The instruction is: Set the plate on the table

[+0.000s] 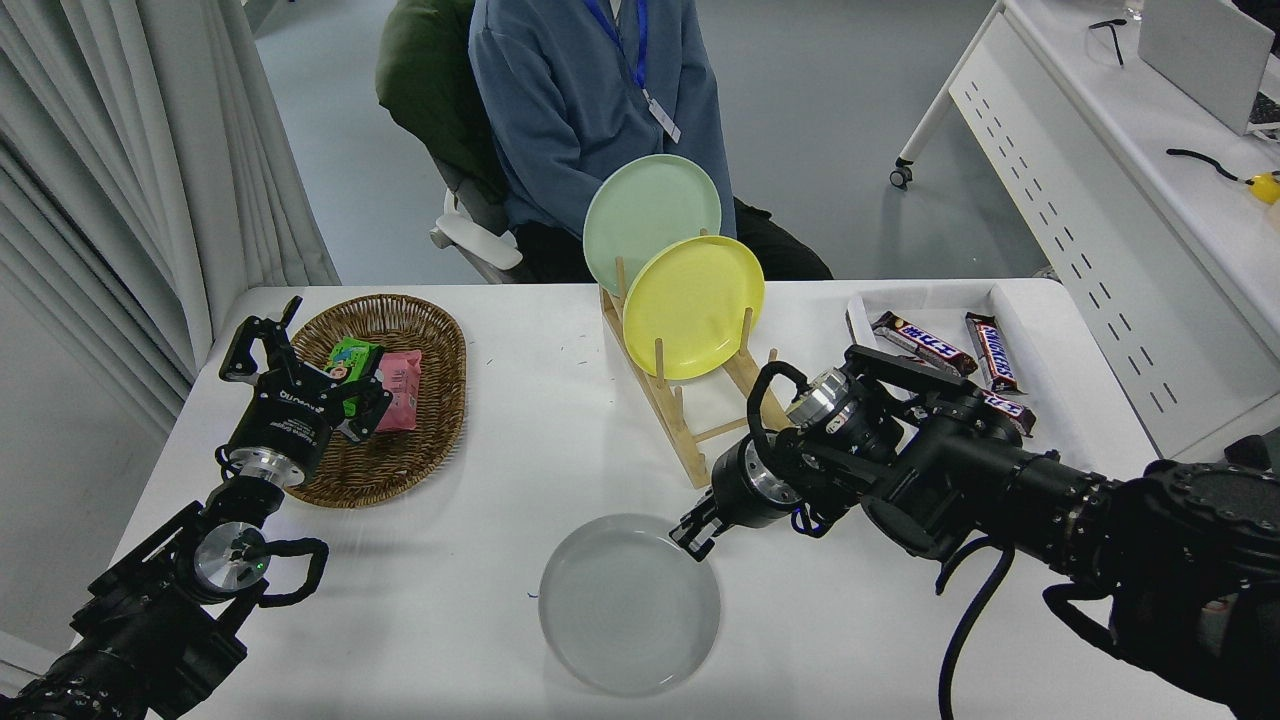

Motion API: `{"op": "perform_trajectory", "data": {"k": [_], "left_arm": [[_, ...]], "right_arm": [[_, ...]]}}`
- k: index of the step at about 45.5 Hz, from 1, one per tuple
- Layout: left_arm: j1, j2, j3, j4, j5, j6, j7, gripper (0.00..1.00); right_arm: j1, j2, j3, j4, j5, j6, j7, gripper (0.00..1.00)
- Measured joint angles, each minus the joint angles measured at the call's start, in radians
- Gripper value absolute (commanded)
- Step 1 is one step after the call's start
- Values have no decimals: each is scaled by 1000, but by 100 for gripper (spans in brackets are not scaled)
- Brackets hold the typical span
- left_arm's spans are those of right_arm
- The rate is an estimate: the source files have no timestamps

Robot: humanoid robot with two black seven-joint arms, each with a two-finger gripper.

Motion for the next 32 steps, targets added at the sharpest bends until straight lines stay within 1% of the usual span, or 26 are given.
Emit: {"op": "perform_trajectory", "data": {"k": [5,11,18,26,27,32], "left_arm": [[0,0,0,0,0,0,0,100],[0,0,0,0,0,0,0,100],[1,0,0,0,0,0,0,100],[1,0,0,0,0,0,0,100],[1,0,0,0,0,0,0,100],[1,0,0,0,0,0,0,100]], "right_arm": [[0,0,3,0,-6,15,0,99],[4,0,9,8,-10,64,-1,99],[13,0,12,31,-32,177,-1,99],[16,0,19,62,-94,315,7,99],[15,0,24,67,-116,350,14,99],[4,0,48,74,-178,425,49,99]]}}
